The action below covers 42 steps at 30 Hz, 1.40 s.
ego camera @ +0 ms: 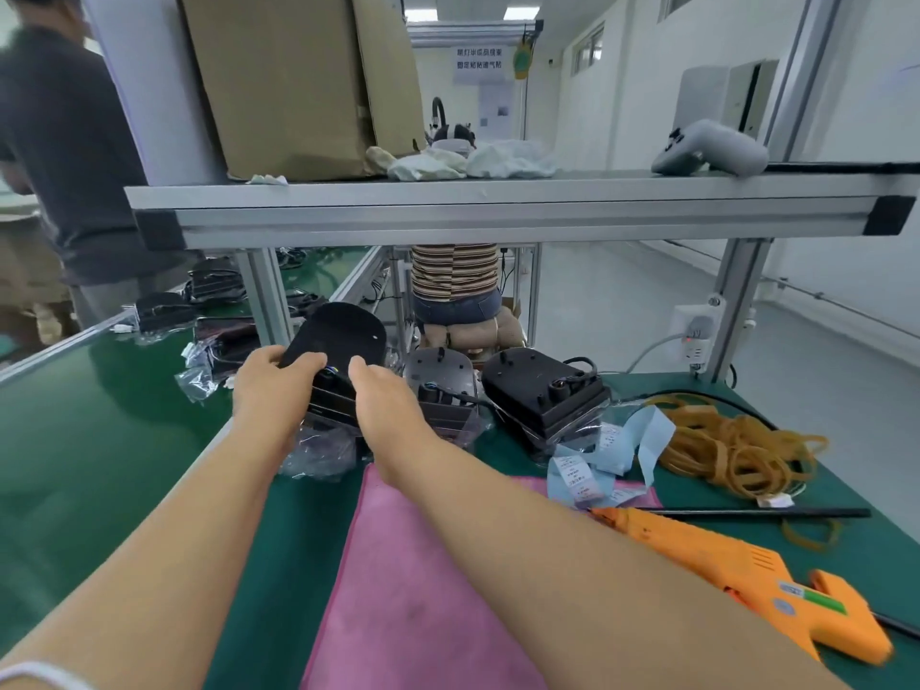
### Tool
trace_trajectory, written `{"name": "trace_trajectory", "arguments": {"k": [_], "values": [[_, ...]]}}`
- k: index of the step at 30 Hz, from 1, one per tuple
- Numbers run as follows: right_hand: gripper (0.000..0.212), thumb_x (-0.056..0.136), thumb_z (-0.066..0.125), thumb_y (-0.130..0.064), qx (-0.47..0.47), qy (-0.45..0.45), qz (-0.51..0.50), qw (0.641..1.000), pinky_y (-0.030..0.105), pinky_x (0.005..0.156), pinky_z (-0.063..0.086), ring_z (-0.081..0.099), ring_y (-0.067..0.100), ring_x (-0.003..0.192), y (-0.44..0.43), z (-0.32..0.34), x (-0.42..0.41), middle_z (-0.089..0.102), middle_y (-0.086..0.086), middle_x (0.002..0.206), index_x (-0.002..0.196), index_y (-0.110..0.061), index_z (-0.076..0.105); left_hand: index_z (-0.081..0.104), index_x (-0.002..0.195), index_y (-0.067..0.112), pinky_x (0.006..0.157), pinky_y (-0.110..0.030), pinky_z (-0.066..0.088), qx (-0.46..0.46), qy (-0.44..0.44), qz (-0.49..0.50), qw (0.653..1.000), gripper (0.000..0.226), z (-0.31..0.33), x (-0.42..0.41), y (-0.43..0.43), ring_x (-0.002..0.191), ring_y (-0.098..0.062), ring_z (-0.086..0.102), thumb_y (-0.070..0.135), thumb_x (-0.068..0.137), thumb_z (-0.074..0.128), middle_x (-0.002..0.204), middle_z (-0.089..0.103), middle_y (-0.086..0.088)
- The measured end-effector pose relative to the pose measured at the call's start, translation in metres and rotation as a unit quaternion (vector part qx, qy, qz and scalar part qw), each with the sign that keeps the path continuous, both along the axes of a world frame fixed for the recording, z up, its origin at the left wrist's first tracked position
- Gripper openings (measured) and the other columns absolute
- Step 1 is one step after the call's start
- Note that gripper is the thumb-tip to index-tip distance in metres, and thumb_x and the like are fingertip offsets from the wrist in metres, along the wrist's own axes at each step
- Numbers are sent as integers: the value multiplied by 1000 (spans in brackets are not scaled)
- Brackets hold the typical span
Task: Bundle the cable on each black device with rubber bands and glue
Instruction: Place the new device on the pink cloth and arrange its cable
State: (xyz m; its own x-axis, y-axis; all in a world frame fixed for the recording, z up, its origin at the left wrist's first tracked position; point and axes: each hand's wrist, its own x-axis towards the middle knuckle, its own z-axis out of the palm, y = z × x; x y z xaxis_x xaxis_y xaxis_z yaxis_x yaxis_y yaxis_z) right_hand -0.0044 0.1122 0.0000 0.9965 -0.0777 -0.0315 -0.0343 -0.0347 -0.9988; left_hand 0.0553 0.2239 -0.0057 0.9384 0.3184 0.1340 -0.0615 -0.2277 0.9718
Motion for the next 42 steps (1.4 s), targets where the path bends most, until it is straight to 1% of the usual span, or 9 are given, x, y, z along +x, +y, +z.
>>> {"name": "trace_trajectory", "arguments": {"k": [4,8,14,17,20,27,31,35,42], "values": [[30,94,39,-29,-20,-96,-18,995,37,66,34,38,16,65,-5,7,-41,46,-5,68,67,-18,43,70,103,15,65,-28,52,-148,-32,0,989,25,-2,-39,3,73,-17,64,21,79,74,85,68,-1],[26,93,55,-22,-80,-142,-61,985,19,98,42,57,1,104,-30,-12,-87,66,-12,117,116,-22,67,66,108,13,46,-22,48,-275,8,-34,961,22,-22,-95,-10,64,-16,63,16,86,69,82,67,-5],[39,86,67,-31,-2,-48,-193,980,9,92,33,47,-8,110,-96,-58,-125,48,-16,127,121,-32,51,71,105,15,54,-33,53,-318,115,-83,938,19,-69,-169,-57,66,-21,69,16,87,66,85,74,-10],[52,88,63,-42,105,48,-136,984,37,110,38,51,13,125,-119,-78,-133,52,-8,139,135,-23,49,67,117,11,62,-24,51,-233,134,-121,956,25,-82,-196,-77,83,-17,65,21,95,59,97,71,-3],[29,90,58,-37,80,62,-126,987,48,102,48,64,19,112,-132,-90,-143,69,-3,118,116,-26,63,69,109,16,48,-2,41,-157,117,-124,973,20,-86,-217,-88,61,12,62,9,90,65,77,70,22],[43,99,44,-12,-93,77,-149,981,22,93,35,47,6,112,-162,-99,-163,52,-17,118,140,-24,49,63,111,27,77,-19,51,40,175,-229,957,66,-88,-247,-99,84,-1,69,44,48,68,92,74,13],[46,101,42,-14,-155,82,-132,976,24,109,31,41,10,133,-163,-101,-162,45,-6,148,147,-21,41,66,87,27,80,-18,40,347,102,-287,887,46,-75,-218,-81,82,-1,55,69,82,48,84,63,14],[46,100,45,-7,-126,57,-140,980,25,112,33,45,7,131,-158,-105,-166,49,-6,145,144,-20,45,37,67,22,64,-30,30,204,98,-250,941,39,-55,-171,-97,66,-15,37,42,99,49,68,39,2],[54,94,43,9,-43,-11,-134,990,4,92,42,56,-18,108,-157,-96,-165,68,-30,109,113,-37,62,65,103,13,50,-20,36,-47,199,-295,933,27,-39,-125,-157,64,-12,49,38,96,59,99,74,-6]]}}
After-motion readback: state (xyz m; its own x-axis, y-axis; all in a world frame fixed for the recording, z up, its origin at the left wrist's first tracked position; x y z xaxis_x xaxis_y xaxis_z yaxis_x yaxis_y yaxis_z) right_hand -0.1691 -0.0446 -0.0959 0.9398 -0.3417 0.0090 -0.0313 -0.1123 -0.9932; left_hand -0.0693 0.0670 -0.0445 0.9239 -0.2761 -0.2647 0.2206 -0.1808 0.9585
